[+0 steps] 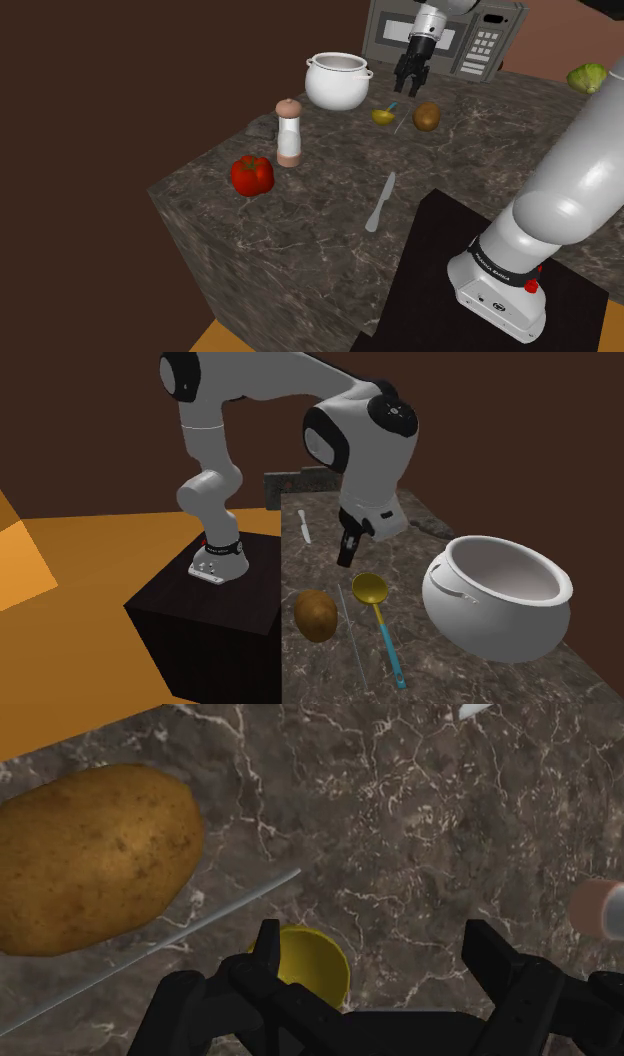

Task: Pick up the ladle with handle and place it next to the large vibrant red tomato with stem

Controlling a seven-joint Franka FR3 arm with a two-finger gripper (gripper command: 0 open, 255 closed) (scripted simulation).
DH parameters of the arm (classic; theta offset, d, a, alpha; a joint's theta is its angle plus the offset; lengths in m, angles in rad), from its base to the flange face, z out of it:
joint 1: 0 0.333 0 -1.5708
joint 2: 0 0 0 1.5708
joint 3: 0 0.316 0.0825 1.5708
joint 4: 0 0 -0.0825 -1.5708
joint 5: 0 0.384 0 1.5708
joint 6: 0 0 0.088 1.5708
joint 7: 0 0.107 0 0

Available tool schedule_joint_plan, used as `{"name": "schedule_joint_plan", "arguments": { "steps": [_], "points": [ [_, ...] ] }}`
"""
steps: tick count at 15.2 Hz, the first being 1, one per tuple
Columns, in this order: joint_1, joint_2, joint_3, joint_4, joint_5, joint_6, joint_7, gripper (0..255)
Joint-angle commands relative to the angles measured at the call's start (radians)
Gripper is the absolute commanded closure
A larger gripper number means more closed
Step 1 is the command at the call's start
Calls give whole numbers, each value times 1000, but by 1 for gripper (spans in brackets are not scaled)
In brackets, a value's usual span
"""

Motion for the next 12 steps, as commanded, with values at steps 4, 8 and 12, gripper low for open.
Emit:
{"name": "schedule_joint_plan", "arguments": {
  "steps": [4,8,12],
  "points": [
    [-76,253,-17,204,121,-59,-103,0],
    [-163,450,0,394,204,-125,-150,0],
    [-153,446,4,349,207,-85,-155,0]
  ]
}}
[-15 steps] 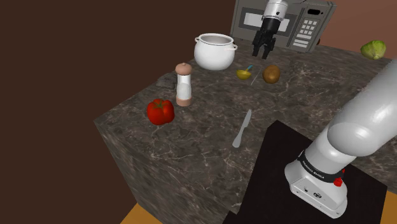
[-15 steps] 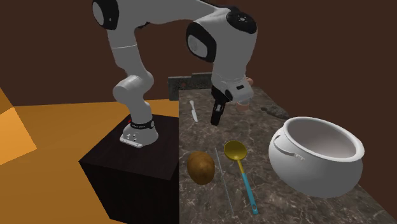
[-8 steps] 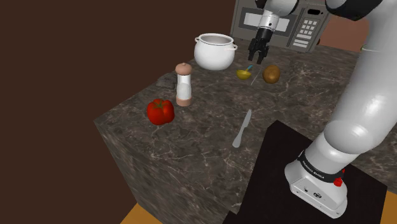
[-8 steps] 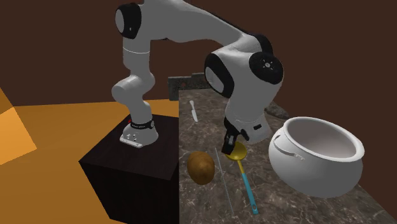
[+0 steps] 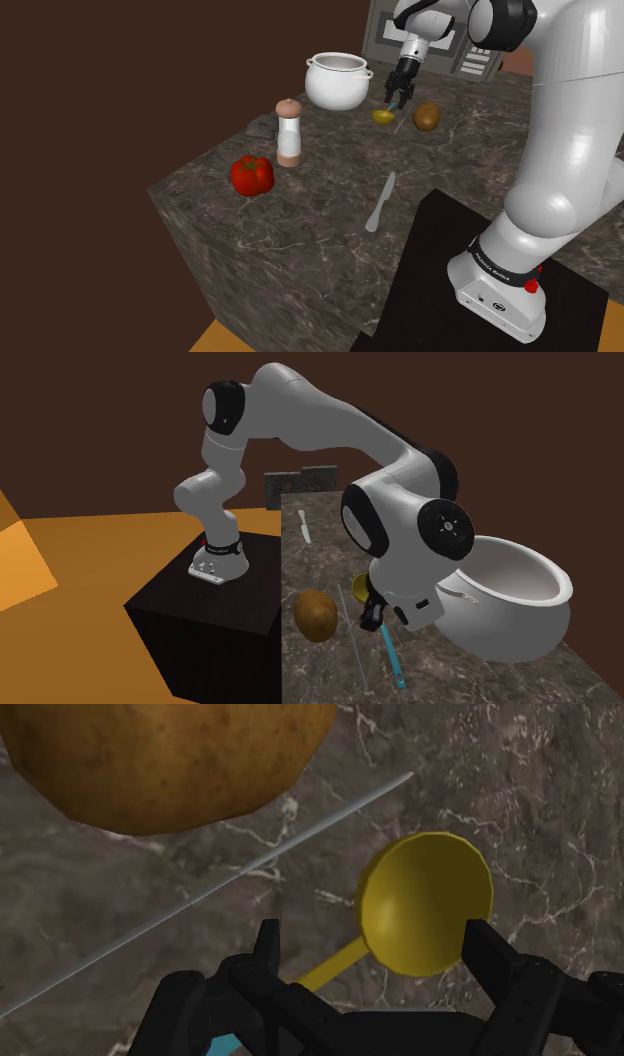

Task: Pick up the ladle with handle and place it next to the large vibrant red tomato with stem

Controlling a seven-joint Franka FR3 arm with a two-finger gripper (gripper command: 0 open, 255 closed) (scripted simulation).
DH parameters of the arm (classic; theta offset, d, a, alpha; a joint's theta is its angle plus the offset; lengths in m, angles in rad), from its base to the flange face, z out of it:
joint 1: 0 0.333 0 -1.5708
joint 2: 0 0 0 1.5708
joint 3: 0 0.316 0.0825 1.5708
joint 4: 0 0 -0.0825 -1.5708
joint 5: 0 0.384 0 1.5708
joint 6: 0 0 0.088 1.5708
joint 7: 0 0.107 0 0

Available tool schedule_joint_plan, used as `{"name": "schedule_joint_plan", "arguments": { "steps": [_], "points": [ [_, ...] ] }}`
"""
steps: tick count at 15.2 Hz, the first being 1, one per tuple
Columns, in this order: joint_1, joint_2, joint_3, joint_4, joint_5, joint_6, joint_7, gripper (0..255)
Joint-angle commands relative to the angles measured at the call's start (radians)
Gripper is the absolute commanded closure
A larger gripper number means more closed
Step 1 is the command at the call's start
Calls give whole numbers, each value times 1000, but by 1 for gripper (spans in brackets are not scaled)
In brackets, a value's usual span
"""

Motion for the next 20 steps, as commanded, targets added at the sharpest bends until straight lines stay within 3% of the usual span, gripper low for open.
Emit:
{"name": "schedule_joint_plan", "arguments": {
  "steps": [1,4,12,13,20],
  "points": [
    [9,-5,2,-33,2,27,-3,0],
    [26,-15,5,-90,5,75,-9,0],
    [26,-15,5,-90,5,75,-9,0],
    [26,-15,5,-90,5,75,-9,255],
    [26,-15,5,-90,5,75,-9,255]
  ]
}}
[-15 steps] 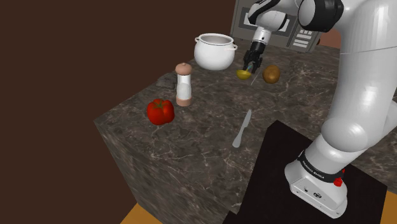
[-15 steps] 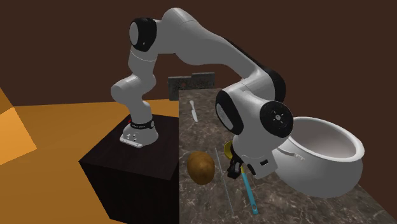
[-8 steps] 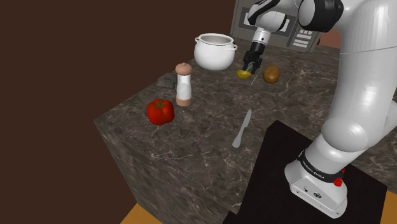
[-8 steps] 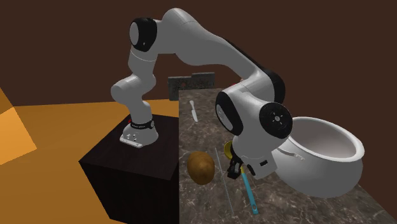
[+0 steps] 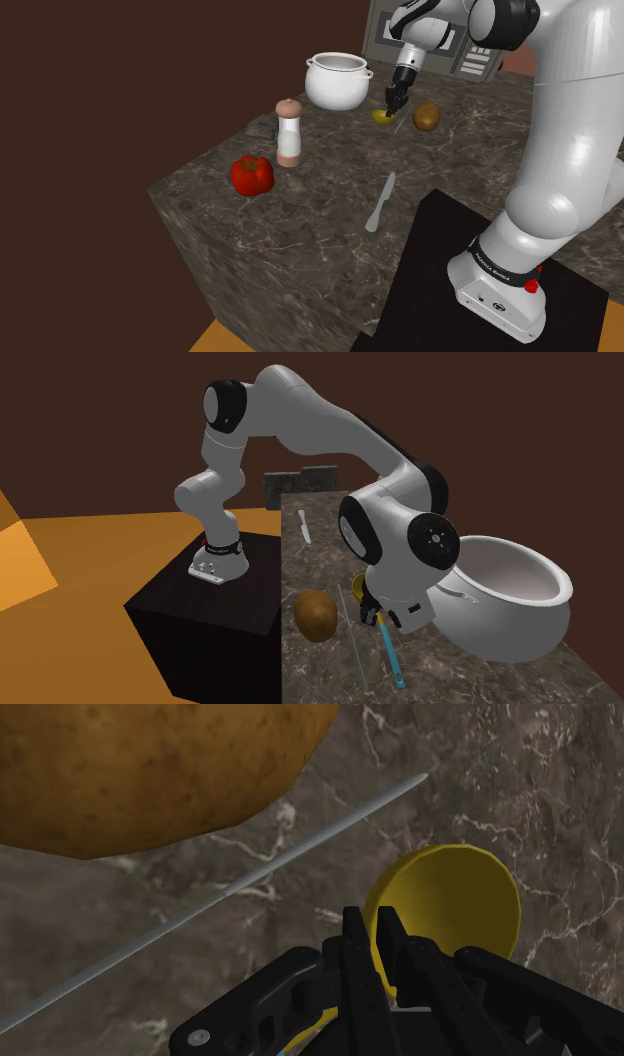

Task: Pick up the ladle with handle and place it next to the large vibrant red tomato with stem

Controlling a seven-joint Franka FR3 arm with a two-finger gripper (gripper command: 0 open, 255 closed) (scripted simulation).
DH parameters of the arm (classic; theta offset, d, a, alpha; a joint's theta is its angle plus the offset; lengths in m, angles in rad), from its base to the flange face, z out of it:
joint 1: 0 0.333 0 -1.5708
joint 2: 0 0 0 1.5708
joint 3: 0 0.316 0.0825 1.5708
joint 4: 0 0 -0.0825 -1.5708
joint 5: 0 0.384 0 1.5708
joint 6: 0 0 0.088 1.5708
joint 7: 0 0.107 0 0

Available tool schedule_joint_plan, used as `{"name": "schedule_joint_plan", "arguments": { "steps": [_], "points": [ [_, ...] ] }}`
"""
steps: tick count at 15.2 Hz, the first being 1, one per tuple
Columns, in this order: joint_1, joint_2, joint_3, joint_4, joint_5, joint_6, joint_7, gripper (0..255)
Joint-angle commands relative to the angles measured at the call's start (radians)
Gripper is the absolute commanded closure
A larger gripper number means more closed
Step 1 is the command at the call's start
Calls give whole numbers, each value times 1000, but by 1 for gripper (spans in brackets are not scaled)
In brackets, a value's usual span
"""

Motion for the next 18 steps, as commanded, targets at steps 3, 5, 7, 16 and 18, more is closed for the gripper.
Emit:
{"name": "schedule_joint_plan", "arguments": {
  "steps": [3,5,7,16,18],
  "points": [
    [0,-6,-1,5,-3,-9,4,255],
    [0,-16,-3,17,-7,-29,12,255],
    [0,-26,-5,30,-12,-49,20,255],
    [-4,-61,-13,100,-26,-145,56,255],
    [-6,-67,-14,119,-28,-167,64,255]
  ]
}}
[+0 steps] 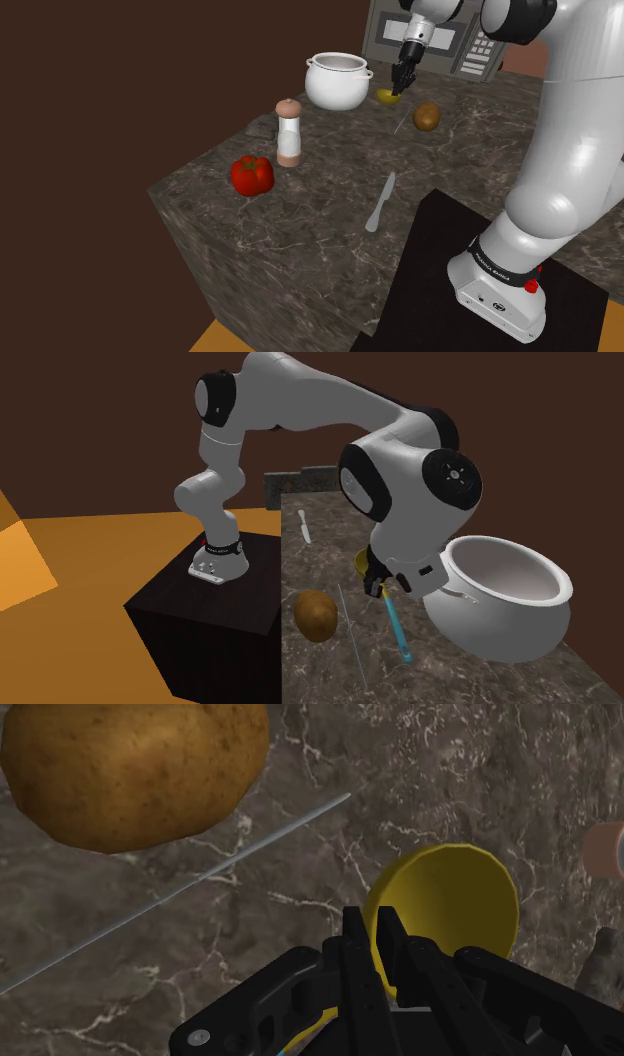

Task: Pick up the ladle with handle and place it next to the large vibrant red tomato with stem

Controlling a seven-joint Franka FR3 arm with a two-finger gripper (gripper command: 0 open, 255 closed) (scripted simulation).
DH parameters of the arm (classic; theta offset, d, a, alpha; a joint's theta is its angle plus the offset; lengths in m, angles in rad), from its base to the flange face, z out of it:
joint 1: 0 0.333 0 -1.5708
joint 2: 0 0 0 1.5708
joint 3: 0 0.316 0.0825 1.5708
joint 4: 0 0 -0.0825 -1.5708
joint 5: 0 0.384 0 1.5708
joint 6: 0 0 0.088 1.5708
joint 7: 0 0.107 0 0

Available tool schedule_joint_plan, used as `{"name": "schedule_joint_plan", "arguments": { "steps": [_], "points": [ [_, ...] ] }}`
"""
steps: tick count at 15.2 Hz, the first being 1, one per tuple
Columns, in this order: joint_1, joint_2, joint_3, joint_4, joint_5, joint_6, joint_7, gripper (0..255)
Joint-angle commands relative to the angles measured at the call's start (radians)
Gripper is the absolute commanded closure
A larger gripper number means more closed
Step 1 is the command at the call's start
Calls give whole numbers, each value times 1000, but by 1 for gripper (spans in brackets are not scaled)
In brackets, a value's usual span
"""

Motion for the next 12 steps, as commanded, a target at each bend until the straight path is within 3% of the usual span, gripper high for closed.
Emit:
{"name": "schedule_joint_plan", "arguments": {
  "steps": [1,12],
  "points": [
    [-1,-5,-1,19,-1,-21,8,255],
    [-20,-16,-4,150,-1,-155,51,255]
  ]
}}
